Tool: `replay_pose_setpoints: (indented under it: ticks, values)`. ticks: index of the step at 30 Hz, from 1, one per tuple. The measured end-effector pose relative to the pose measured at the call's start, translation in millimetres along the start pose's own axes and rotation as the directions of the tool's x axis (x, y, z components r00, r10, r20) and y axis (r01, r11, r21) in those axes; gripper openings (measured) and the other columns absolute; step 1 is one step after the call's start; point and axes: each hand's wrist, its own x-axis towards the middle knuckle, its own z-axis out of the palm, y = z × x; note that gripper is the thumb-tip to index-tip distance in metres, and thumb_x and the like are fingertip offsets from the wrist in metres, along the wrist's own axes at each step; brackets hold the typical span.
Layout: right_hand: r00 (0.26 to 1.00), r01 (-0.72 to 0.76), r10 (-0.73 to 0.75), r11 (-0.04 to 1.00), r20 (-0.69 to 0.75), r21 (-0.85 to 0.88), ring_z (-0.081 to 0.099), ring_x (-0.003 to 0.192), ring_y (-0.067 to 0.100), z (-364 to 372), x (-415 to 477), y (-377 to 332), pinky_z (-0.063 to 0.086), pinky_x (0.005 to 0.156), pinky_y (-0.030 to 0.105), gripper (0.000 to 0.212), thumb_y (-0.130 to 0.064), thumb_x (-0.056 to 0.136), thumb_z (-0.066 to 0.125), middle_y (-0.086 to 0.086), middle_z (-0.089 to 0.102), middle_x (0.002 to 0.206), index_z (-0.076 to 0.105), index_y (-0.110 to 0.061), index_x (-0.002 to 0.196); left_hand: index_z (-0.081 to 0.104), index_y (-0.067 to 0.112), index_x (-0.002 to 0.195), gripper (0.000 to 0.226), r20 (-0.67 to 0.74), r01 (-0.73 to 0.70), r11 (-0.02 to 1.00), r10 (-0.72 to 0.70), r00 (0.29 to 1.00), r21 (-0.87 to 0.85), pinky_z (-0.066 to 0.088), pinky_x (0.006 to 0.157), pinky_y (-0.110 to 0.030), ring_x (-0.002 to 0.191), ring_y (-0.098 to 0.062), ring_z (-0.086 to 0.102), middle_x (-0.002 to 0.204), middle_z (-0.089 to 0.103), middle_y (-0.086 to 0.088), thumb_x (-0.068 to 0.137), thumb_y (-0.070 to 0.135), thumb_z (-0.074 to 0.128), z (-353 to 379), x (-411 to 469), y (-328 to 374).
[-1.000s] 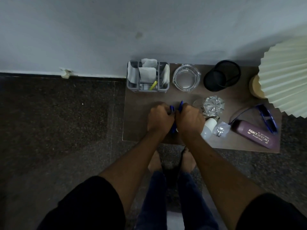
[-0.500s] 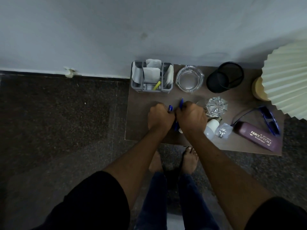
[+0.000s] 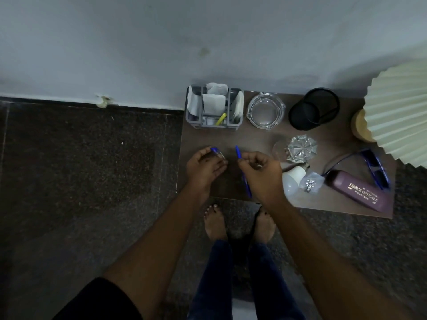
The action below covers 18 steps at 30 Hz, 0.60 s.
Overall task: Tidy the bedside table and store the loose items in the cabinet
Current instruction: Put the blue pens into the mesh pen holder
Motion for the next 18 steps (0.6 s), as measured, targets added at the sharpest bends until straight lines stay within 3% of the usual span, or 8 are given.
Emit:
replay_pose_setpoints:
  ticks: [2, 4, 10, 18]
  values:
    - [0.996, -0.059, 0.054, 0.996, 0.067, 0.074, 0.064, 0.05, 0.013, -4, -9, 4, 0.052, 0.048, 0.026, 0.012, -0.015, 0.09, 0.069, -0.003, 0.072, 0.069, 0.075, -0.025, 0.086, 0.056, 0.003, 0.13, 0.042, 0.029, -0.001, 0.996, 0.004, 1.0, -0.087, 0.063, 0.078, -0.033, 0.086, -0.03, 0.073, 0.107, 0.069, -0.022, 0.09, -0.007, 0.064, -5, -1, 0]
    - [0.991, -0.083, 0.075, 0.994, 0.109, 0.07, 0.063, 0.047, 0.012, -8, -16, 9, 0.047, 0.043, 0.023, 0.01, -0.017, 0.092, 0.069, -0.001, 0.072, 0.071, 0.075, -0.025, 0.091, 0.055, 0.003, 0.131, 0.043, 0.043, -0.004, 0.991, 0.01, 0.999, -0.134, 0.062, 0.076, -0.032, 0.086, -0.03, 0.074, 0.105, 0.069, -0.02, 0.09, -0.005, 0.065, -8, -4, -2]
    - [0.988, -0.075, 0.076, 0.997, 0.131, -0.013, 0.07, 0.074, 0.01, -10, -25, 18, 0.053, 0.064, 0.025, 0.013, -0.016, 0.091, 0.068, -0.01, 0.075, 0.088, 0.077, -0.025, 0.095, 0.058, -0.002, 0.127, 0.042, 0.029, -0.027, 0.987, 0.032, 0.999, -0.156, 0.062, 0.077, -0.033, 0.094, -0.033, 0.076, 0.105, 0.073, -0.019, 0.088, -0.001, 0.071, -9, -10, -4]
    - [0.988, -0.03, 0.035, 0.999, 0.152, -0.035, 0.068, 0.073, 0.007, -12, -22, 14, 0.053, 0.064, 0.023, 0.019, -0.015, 0.091, 0.069, -0.009, 0.075, 0.088, 0.075, -0.032, 0.09, 0.057, 0.0, 0.13, 0.045, 0.043, -0.027, 0.991, 0.033, 0.999, -0.13, 0.063, 0.08, -0.035, 0.097, -0.034, 0.075, 0.114, 0.072, -0.024, 0.087, -0.001, 0.071, -1, -19, -2]
